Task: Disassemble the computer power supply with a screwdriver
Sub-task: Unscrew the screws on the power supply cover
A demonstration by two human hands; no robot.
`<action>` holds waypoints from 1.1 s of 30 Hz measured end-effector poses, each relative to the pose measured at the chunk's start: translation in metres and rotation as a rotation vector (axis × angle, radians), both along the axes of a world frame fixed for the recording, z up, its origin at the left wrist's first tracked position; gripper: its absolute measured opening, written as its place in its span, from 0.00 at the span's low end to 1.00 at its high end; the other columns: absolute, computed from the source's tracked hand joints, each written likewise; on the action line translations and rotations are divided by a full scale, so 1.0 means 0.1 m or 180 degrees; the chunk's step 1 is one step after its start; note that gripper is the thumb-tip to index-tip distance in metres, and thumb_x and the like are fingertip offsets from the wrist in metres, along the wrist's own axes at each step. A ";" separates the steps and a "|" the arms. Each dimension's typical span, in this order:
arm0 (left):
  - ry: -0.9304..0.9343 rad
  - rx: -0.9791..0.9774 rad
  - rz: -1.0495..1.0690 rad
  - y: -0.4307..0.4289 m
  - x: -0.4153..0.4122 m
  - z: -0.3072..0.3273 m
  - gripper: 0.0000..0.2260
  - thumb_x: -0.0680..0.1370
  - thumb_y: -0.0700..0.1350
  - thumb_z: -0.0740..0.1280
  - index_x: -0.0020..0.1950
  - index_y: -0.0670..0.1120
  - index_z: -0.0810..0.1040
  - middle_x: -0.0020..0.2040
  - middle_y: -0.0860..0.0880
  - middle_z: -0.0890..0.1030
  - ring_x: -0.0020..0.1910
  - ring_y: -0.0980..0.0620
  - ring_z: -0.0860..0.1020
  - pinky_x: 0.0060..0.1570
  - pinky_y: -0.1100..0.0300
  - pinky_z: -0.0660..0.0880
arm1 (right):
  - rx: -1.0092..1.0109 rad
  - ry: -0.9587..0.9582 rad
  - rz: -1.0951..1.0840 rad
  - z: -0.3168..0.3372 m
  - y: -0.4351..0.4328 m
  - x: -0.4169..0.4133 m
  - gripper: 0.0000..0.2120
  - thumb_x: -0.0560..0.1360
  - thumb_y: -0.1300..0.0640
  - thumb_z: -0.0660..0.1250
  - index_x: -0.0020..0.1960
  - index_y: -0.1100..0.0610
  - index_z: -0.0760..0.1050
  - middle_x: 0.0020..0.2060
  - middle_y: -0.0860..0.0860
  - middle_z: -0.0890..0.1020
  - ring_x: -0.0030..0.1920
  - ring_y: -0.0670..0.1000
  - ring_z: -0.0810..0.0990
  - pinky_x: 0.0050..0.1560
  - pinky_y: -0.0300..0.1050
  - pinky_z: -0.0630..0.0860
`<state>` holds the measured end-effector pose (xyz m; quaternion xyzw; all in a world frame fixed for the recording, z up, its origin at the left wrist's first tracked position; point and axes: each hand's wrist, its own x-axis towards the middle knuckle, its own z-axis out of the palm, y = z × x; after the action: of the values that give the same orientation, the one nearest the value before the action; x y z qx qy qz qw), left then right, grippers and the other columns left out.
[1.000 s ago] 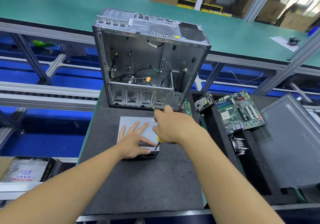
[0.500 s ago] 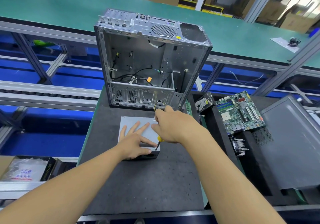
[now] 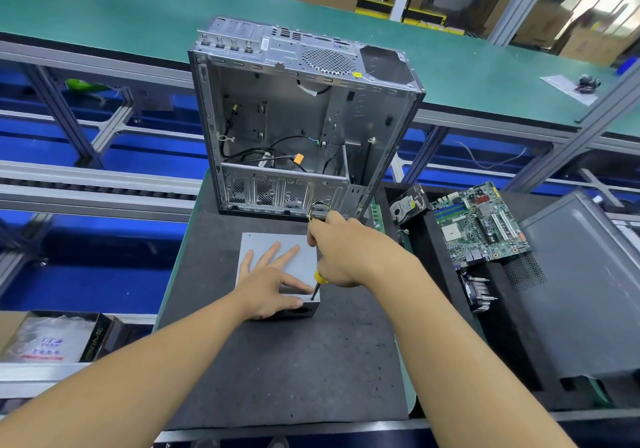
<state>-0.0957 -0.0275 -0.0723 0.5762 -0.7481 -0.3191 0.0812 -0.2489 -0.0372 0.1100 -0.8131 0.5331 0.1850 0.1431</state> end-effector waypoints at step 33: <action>-0.0234 -0.0993 0.0254 0.10 -0.33 -0.07 0.07 0.73 0.54 0.67 0.37 0.54 0.77 0.40 0.61 0.73 0.51 0.56 0.69 0.52 0.57 0.62 | 0.0076 -0.0727 -0.0163 -0.13 -0.07 -0.01 0.15 0.77 0.51 0.66 0.61 0.53 0.67 0.57 0.52 0.68 0.49 0.56 0.72 0.37 0.47 0.66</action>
<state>-0.1289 -0.0180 -0.0792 0.5971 -0.7675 -0.1743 0.1548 -0.2495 -0.0445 0.0971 -0.8133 0.5316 0.0937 0.2173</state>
